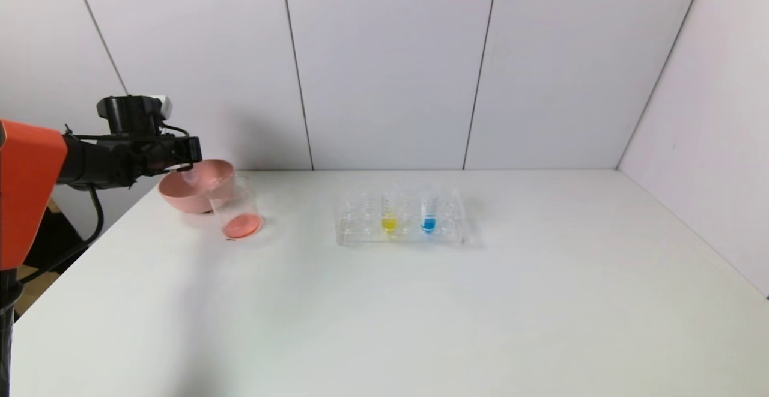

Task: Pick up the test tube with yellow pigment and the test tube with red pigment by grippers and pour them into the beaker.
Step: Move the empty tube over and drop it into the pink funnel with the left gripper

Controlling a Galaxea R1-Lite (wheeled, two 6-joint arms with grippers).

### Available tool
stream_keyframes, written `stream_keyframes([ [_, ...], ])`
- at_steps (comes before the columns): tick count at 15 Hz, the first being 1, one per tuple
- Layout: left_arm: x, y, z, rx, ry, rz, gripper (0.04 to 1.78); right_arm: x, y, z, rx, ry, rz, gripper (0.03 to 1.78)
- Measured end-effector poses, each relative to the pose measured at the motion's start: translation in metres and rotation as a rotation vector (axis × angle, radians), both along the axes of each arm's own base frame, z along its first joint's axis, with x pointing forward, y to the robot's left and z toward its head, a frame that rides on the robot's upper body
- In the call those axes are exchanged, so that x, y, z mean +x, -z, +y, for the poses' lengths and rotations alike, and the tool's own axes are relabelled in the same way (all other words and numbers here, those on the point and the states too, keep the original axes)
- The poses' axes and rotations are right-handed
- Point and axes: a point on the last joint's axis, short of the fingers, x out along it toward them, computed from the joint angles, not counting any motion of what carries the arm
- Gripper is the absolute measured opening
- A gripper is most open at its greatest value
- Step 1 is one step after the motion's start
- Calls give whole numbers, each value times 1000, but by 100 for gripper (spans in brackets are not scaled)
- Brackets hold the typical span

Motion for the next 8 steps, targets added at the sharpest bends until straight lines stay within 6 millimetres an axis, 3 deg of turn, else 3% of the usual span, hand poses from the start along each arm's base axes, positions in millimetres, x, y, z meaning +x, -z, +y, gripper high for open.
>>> stream_keyframes([
  [8,-6,-3,-2,-14,40,-1,48,0,0,0,0,0,0,170],
])
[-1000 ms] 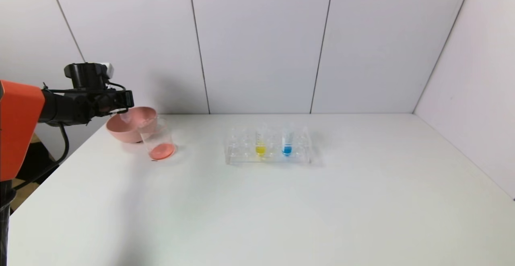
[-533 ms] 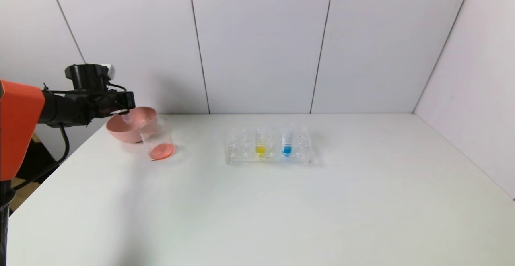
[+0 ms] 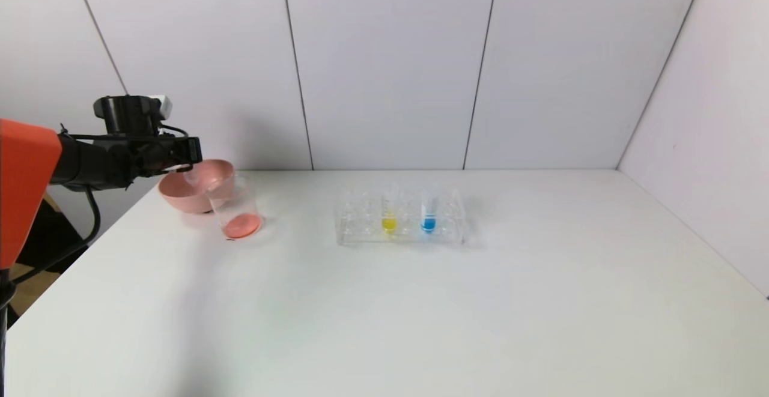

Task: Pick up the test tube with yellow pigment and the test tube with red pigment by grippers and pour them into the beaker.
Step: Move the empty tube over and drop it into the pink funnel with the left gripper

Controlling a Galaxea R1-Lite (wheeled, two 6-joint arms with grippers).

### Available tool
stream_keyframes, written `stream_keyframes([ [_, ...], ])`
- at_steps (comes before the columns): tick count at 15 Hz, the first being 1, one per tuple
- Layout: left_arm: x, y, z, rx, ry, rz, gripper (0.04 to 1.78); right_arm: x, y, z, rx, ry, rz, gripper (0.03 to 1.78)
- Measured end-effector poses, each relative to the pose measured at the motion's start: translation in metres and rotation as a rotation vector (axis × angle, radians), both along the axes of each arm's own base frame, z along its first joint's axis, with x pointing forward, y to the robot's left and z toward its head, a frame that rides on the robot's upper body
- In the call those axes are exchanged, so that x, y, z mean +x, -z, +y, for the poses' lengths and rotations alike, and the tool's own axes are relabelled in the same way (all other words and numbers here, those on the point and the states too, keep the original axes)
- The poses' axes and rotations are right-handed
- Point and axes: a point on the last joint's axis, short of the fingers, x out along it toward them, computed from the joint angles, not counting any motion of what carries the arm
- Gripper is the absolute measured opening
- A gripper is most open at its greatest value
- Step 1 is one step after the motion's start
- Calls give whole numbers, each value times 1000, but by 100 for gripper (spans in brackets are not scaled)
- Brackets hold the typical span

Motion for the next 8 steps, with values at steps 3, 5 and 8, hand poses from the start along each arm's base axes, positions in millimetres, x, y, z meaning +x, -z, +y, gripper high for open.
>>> stream_keyframes([
  [3,-1,-4,0,1,1,-12,64,0,0,0,0,0,0,170],
  [5,-1,-5,0,2,1,-12,90,0,0,0,0,0,0,170],
  [8,-1,-5,0,3,0,-14,139,0,0,0,0,0,0,170],
])
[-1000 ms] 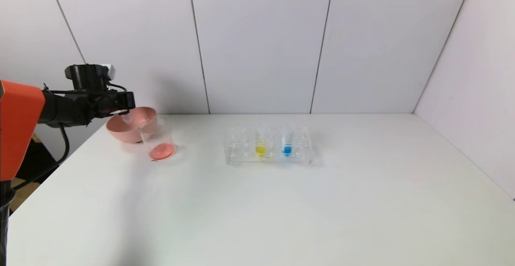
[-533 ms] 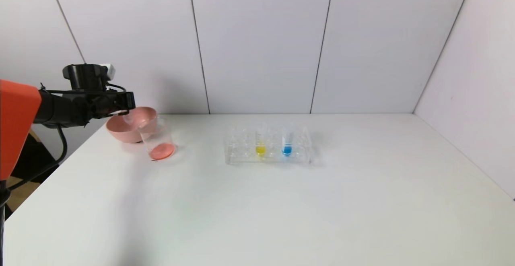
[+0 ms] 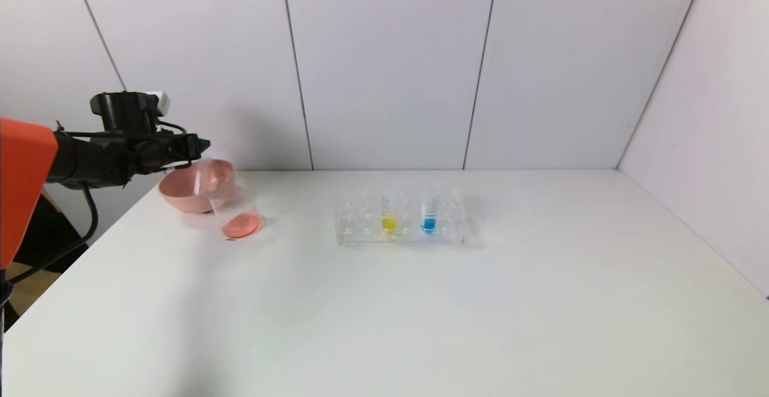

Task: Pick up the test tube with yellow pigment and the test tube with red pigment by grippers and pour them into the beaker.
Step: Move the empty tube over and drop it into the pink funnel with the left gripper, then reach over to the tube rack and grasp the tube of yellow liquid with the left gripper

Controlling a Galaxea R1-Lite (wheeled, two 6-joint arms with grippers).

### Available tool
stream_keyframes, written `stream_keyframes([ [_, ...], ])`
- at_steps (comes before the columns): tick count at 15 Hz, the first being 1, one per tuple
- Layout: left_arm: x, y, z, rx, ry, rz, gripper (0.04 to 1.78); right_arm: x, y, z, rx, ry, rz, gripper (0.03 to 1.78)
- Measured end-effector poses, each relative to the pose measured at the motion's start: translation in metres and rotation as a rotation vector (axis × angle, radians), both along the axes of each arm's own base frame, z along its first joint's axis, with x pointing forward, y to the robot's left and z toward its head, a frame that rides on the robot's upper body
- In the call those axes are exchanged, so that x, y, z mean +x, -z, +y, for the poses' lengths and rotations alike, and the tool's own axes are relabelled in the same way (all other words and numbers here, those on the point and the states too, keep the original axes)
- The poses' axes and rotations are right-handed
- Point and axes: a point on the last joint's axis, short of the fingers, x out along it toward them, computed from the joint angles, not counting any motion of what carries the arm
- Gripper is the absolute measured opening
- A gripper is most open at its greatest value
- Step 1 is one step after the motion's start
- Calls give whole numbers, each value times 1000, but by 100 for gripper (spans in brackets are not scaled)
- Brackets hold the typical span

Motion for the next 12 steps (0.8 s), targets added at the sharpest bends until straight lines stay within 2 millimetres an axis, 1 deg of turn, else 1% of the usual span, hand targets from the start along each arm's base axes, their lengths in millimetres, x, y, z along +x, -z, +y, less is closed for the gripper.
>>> stream_keyframes([
  [2,0,0,0,0,-1,0,161,0,0,0,0,0,0,170],
  [4,0,-1,0,3,-1,-3,174,0,0,0,0,0,0,170],
  [6,-2,-4,0,4,0,-10,178,0,0,0,0,0,0,170],
  [12,-12,-14,-3,3,19,-38,178,0,0,0,0,0,0,170],
])
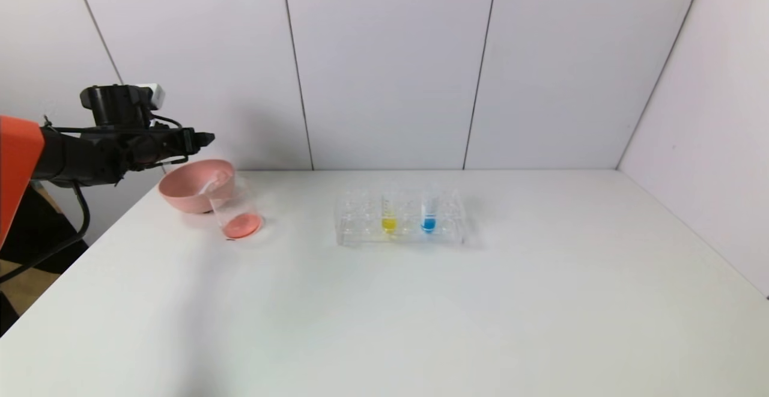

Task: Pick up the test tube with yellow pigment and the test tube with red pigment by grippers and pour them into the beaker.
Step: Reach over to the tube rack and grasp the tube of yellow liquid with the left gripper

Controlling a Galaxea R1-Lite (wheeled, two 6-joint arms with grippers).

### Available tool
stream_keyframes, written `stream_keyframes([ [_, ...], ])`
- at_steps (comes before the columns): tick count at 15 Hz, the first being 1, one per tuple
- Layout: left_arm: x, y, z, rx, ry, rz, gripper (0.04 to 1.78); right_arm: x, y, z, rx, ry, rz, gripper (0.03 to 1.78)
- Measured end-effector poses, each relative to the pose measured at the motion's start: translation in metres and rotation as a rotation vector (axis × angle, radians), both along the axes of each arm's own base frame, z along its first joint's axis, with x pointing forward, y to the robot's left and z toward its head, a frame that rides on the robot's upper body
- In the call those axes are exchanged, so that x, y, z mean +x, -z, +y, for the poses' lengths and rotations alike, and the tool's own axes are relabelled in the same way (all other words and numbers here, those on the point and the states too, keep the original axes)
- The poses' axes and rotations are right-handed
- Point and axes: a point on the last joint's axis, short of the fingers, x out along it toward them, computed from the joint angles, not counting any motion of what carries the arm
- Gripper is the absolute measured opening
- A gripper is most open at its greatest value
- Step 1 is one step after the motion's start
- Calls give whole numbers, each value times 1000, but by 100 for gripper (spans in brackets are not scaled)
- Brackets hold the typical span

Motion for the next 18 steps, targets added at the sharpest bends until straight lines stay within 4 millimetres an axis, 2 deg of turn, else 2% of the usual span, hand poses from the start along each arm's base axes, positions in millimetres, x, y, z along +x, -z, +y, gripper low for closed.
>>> stream_keyframes([
  [4,-12,-10,-3,10,2,-11,178,0,0,0,0,0,0,170],
  [8,-37,-29,-15,12,18,-18,178,0,0,0,0,0,0,170],
  [13,-90,-58,-36,14,54,-37,178,0,0,0,0,0,0,170],
  [18,-158,-85,-62,14,139,-89,177,0,0,0,0,0,0,170],
])
